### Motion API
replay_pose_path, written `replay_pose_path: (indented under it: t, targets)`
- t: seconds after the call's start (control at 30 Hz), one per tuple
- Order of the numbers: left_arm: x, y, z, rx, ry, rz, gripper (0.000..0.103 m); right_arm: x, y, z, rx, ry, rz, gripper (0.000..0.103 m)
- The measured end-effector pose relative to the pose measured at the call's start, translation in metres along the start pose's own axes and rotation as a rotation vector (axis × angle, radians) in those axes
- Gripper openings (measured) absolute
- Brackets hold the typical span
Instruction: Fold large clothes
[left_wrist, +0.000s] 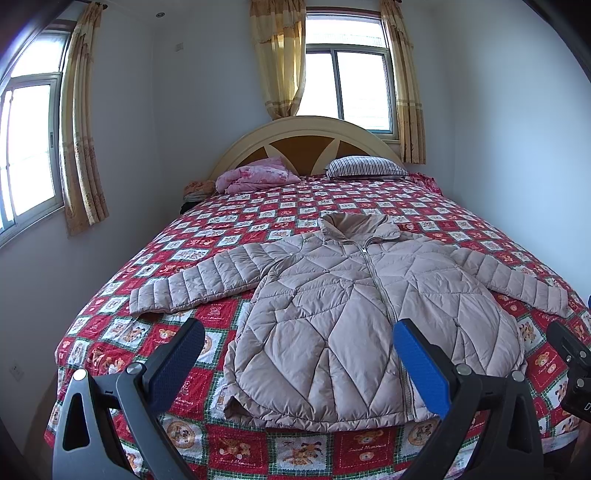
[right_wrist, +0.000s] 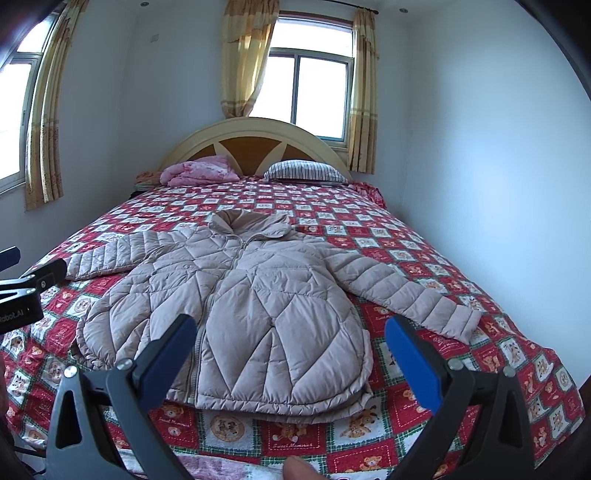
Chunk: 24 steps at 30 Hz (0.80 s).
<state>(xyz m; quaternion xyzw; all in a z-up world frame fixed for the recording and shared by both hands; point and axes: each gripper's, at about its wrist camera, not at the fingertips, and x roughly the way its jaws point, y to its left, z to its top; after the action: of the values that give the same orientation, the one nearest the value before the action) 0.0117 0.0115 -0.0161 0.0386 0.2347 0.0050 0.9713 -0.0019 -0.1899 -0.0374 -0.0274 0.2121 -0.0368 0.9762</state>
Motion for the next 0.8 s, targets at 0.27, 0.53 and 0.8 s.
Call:
replay_pose_path:
  t: [0.27, 0.53, 0.8]
  targets:
    - [0.012, -0.005, -0.005, 0.005, 0.027, 0.000, 0.102, 0.009, -0.003, -0.003, 0.006, 0.020, 0.015, 0.103]
    - [0.039, -0.009, -0.013, 0.018, 0.066, 0.000, 0.102, 0.036, -0.016, -0.011, 0.033, 0.078, 0.006, 0.103]
    - [0.088, -0.014, -0.018, 0.021, 0.121, -0.018, 0.102, 0.076, -0.044, -0.028, 0.061, 0.158, -0.059, 0.103]
